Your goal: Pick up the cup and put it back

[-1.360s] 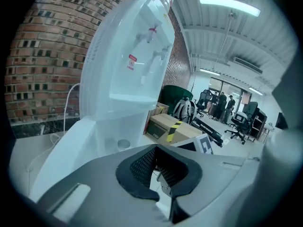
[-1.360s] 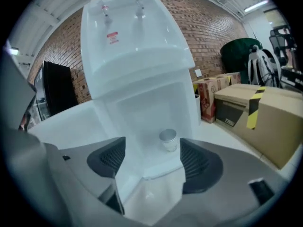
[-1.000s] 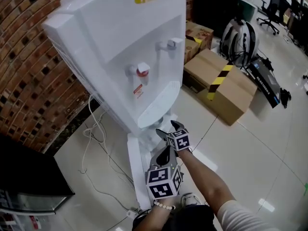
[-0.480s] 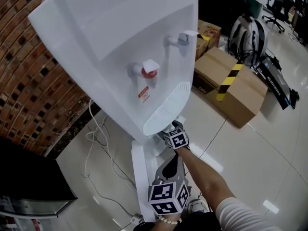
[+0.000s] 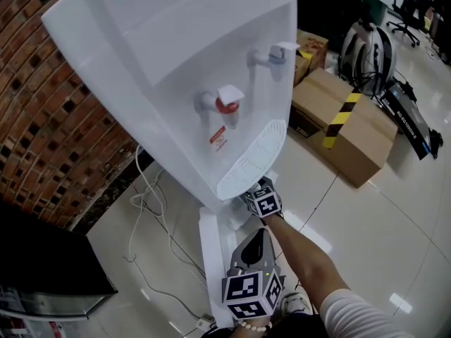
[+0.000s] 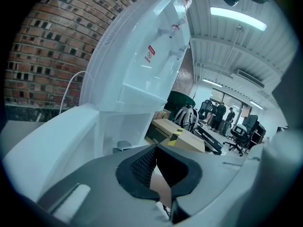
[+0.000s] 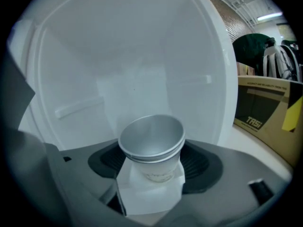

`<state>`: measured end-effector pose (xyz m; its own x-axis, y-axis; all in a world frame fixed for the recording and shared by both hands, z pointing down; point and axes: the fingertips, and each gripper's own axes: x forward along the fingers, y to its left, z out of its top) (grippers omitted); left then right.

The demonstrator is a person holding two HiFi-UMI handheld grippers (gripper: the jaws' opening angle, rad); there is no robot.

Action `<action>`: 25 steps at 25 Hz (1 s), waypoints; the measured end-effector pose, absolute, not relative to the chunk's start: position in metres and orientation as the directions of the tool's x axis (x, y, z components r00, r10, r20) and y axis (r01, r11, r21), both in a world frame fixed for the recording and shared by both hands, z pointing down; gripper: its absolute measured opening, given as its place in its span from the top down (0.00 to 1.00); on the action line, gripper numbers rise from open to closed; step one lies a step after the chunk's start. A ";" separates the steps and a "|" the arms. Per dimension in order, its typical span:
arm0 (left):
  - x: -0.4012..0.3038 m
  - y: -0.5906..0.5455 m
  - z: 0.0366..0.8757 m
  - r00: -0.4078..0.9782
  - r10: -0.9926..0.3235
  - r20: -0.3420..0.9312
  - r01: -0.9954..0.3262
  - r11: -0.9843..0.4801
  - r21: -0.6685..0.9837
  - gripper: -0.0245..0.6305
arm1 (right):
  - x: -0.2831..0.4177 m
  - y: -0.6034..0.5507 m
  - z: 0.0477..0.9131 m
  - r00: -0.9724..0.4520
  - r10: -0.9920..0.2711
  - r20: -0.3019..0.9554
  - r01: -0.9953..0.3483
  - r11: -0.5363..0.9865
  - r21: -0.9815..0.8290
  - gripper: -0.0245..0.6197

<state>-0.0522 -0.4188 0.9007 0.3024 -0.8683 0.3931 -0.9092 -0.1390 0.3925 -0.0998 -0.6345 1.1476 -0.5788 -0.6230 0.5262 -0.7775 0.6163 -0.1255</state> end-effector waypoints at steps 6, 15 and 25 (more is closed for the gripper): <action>-0.048 -0.417 0.888 0.301 -0.875 0.380 -0.907 -0.138 0.399 0.95 | -0.076 -0.615 1.114 -0.592 -0.636 0.495 -0.765 0.637 -0.095 0.40; -0.050 -0.368 0.814 0.277 -0.865 0.419 -0.941 -0.157 0.300 0.95 | -0.010 -0.509 0.993 -0.565 -0.658 0.497 -0.794 0.597 -0.114 0.41; -0.050 -0.261 0.668 0.298 -0.816 0.495 -0.949 -0.196 0.249 0.96 | 0.025 -0.339 0.758 -0.572 -0.646 0.505 -0.804 0.563 -0.191 0.41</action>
